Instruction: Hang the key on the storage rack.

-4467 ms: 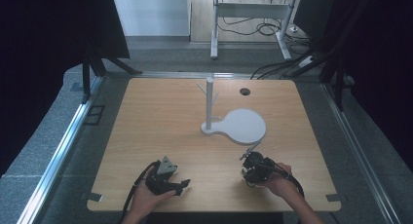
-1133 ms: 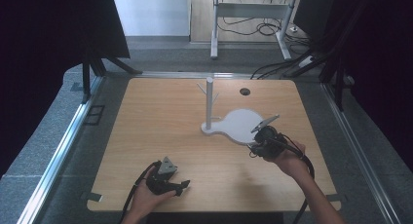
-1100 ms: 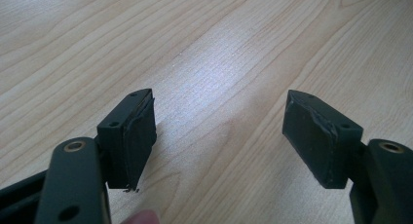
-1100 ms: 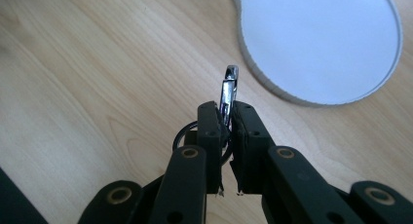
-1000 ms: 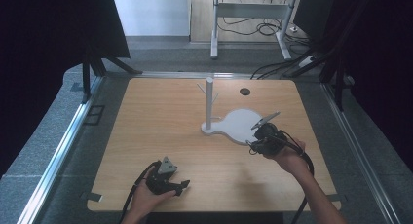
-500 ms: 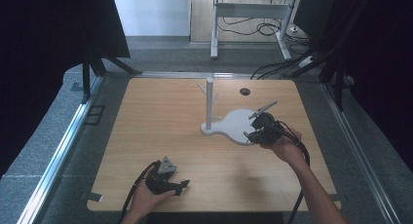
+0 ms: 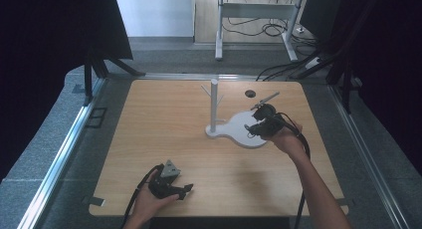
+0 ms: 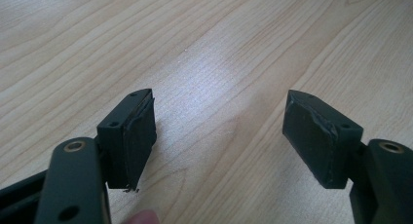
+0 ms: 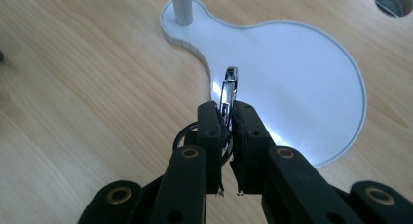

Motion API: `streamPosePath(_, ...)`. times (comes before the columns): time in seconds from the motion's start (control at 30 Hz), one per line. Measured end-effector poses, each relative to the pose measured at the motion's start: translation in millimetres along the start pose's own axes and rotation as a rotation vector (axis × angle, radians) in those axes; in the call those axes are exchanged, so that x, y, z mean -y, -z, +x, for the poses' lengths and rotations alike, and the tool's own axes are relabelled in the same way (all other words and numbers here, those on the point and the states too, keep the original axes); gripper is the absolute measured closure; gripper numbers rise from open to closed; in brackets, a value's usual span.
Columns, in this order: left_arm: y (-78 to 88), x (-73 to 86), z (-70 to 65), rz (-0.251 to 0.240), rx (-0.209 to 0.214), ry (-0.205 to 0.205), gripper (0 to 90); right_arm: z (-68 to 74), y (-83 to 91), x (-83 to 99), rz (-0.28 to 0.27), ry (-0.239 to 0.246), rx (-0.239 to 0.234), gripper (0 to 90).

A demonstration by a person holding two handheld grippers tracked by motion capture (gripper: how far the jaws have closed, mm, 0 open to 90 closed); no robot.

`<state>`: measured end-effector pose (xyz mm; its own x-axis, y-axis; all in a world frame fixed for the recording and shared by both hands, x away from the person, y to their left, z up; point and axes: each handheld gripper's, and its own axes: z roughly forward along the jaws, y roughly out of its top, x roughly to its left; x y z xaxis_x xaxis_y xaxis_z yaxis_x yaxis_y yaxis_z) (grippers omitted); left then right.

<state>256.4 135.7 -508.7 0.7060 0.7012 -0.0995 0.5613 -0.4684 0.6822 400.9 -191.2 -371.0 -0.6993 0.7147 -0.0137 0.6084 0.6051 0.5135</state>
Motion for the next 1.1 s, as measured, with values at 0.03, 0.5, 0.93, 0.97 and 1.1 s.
streamPosePath(0.03, -0.1, 0.0, -0.2, 0.000, -0.001, 0.001, 28.6, -0.5, -0.2, -2.4, -0.005, -0.002, 0.000, 83.0)
streamPosePath(0.5, 2.6, 0.3, 1.8, -0.009, 0.002, 0.005, 28.5, -7.8, -11.1, -28.9, -0.012, -0.009, -0.002, 83.0)
streamPosePath(0.93, 3.0, 0.6, 2.7, -0.007, -0.001, 0.008, 28.5, -15.2, -20.2, -43.9, -0.037, -0.022, -0.018, 82.9)
streamPosePath(0.97, 2.9, 0.7, 2.7, -0.007, -0.001, 0.008, 28.5, -15.6, -20.7, -44.9, -0.037, -0.021, -0.020, 83.0)
streamPosePath(1.1, 3.1, 1.0, 3.3, -0.008, 0.003, 0.012, 28.5, -18.1, -22.7, -49.6, -0.045, -0.032, -0.008, 83.0)
